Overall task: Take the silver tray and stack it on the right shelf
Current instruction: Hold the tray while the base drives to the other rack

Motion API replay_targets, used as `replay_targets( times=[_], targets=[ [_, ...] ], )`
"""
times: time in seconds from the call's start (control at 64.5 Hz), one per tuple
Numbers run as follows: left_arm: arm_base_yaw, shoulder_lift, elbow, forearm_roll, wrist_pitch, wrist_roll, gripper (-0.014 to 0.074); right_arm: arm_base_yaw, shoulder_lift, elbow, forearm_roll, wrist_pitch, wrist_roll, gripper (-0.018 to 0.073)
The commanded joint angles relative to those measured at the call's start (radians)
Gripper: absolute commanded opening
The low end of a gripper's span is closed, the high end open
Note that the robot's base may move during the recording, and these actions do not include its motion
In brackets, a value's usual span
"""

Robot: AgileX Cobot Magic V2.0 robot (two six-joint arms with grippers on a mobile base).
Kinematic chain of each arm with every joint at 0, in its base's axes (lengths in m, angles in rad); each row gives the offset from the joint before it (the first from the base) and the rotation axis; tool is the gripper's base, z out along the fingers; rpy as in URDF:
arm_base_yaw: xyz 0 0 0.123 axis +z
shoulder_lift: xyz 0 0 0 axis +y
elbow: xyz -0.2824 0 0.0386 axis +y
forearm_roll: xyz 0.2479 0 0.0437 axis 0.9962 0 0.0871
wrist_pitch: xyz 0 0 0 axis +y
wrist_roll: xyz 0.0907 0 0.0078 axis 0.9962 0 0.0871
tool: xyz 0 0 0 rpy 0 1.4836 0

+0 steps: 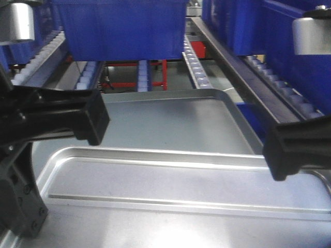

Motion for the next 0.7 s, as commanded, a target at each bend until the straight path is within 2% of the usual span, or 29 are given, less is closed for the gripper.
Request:
replay_targets(
  times=[0.0, 0.683],
  targets=[
    [0.006, -0.021, -0.014, 0.092, 0.140, -0.003, -0.0092, -0.010, -0.017, -0.009, -0.079, 0.251, -0.004, 0.0059],
    [0.006, -0.021, -0.014, 0.092, 0.140, -0.003, -0.0092, -0.010, -0.017, -0.009, -0.079, 0.251, -0.004, 0.0059]
  ],
)
